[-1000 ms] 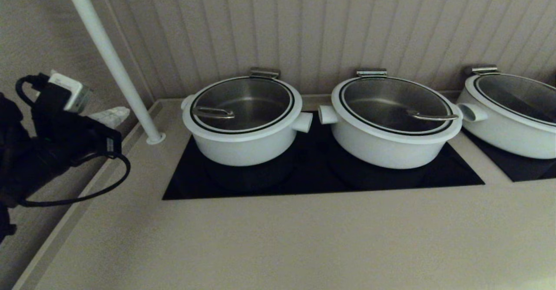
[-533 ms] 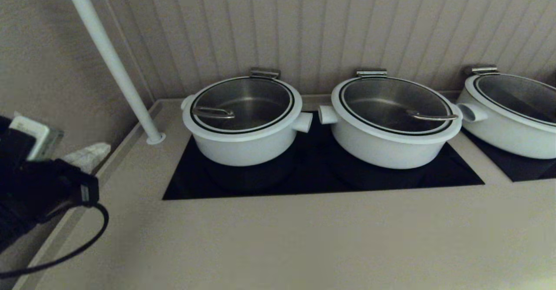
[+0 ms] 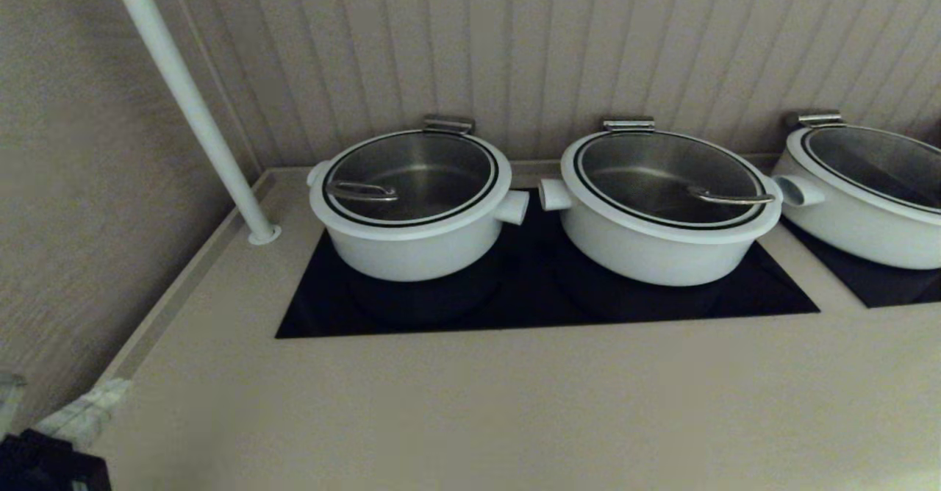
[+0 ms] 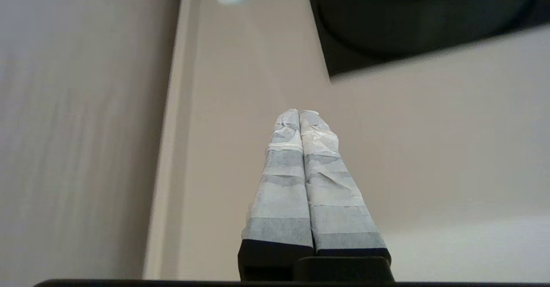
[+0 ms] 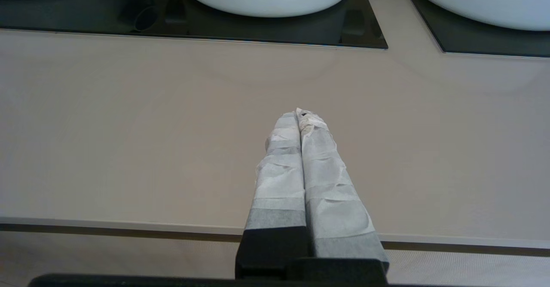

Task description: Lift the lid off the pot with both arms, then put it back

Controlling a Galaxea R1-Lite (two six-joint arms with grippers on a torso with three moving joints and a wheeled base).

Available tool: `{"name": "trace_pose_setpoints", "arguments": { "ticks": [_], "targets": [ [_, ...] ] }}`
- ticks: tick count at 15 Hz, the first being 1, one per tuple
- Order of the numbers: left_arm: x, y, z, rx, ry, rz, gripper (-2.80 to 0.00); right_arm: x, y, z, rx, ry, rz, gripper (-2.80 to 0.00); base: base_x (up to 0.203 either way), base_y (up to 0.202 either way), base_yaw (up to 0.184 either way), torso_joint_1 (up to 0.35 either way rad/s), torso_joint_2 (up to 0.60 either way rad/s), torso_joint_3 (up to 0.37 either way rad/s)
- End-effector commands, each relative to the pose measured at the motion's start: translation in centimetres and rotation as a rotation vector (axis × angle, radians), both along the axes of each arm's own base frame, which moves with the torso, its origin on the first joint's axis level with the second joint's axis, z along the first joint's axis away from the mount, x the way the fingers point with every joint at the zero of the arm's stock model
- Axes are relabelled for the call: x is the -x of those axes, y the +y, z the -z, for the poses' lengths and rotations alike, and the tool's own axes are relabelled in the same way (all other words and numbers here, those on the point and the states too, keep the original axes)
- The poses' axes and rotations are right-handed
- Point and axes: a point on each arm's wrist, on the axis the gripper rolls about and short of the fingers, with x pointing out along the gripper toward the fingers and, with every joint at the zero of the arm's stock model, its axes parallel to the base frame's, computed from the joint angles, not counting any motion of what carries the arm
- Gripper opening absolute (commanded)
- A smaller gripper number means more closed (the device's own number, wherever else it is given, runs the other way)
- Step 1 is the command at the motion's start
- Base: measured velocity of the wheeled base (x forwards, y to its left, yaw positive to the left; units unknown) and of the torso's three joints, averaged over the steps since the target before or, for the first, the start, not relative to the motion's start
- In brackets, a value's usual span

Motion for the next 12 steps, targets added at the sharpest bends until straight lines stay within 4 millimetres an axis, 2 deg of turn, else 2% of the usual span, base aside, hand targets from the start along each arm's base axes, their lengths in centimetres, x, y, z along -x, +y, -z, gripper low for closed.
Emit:
{"name": "trace_pose_setpoints", "arguments": {
  "ticks": [1,5,10,12],
  "targets": [
    [3.8,-0.4,0.8,0.031,-0.035,-0.007,-2.8,0.0,0.0,0.0,0.001,-0.001,-0.001,-2.8,0.0,0.0,0.0,0.0,0.0,0.0],
    [7.6,-0.8,3.5,0.09,-0.017,-0.006,-2.8,0.0,0.0,0.0,0.001,-0.001,-0.001,-2.8,0.0,0.0,0.0,0.0,0.0,0.0],
    [10.0,-0.8,4.8,0.092,-0.173,0.069,-2.8,0.0,0.0,0.0,0.001,-0.001,-0.001,-2.8,0.0,0.0,0.0,0.0,0.0,0.0],
    [10.2,-0.8,5.0,0.11,-0.192,0.064,-2.8,0.0,0.0,0.0,0.001,-0.001,-0.001,-2.8,0.0,0.0,0.0,0.0,0.0,0.0]
  ]
}}
